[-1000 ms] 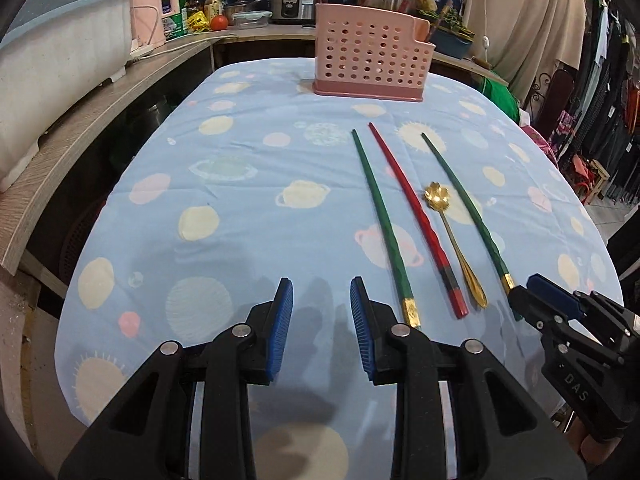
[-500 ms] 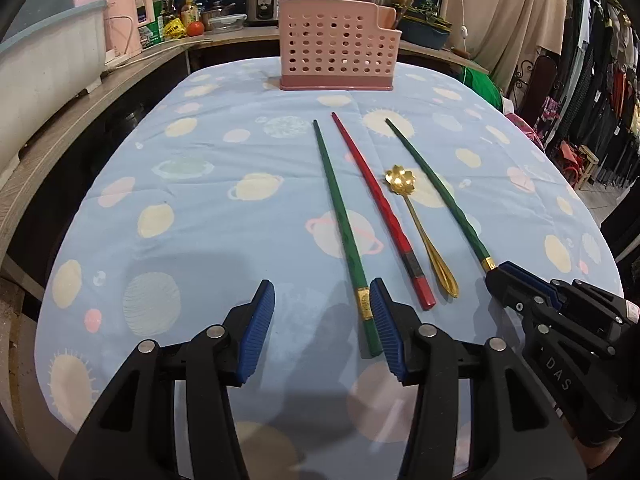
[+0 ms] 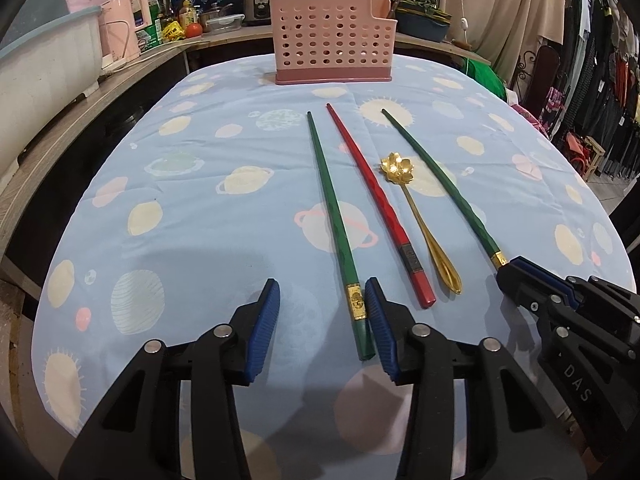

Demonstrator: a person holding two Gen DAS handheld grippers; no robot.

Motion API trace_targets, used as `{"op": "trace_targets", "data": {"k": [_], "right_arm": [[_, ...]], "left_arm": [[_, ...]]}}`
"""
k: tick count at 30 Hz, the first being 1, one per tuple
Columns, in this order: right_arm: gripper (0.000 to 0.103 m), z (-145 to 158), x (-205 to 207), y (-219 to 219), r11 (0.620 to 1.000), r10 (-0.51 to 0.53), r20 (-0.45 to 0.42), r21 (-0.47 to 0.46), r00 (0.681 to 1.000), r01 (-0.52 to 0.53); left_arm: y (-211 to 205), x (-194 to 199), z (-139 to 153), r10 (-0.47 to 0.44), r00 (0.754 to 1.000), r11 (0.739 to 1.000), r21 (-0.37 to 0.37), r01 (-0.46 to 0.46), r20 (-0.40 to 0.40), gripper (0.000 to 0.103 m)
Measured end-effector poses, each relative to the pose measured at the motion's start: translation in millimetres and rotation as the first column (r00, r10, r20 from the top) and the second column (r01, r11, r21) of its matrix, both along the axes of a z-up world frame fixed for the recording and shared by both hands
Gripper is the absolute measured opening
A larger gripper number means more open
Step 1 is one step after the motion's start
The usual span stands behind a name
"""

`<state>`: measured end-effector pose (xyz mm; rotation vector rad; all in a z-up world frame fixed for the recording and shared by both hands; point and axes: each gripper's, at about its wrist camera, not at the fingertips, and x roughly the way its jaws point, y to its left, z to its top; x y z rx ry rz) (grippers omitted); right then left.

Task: Organize utensils
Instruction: 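Close the right gripper on a green chopstick while the left gripper closes on another green chopstick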

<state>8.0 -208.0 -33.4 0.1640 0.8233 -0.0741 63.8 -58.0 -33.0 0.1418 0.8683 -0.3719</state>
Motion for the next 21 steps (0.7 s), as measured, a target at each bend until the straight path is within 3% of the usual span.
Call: {"op": "trace_targets", "data": {"k": [8,21], "right_arm": [[0.007,0,-1,0,1.000,-0.001,0.001,0.002,1.000,0.001],[0.007,17,-10,-11,0.999,-0.029,0.039,0.035,0.999,0.028]], "left_arm": [[3,1,1,0.002,1.000,1.000,-0.004,-0.002,0.000,0.010],[12,3,5,0.001,0.999,0.999,-0.034,-0.003,-0.051,0.007]]}}
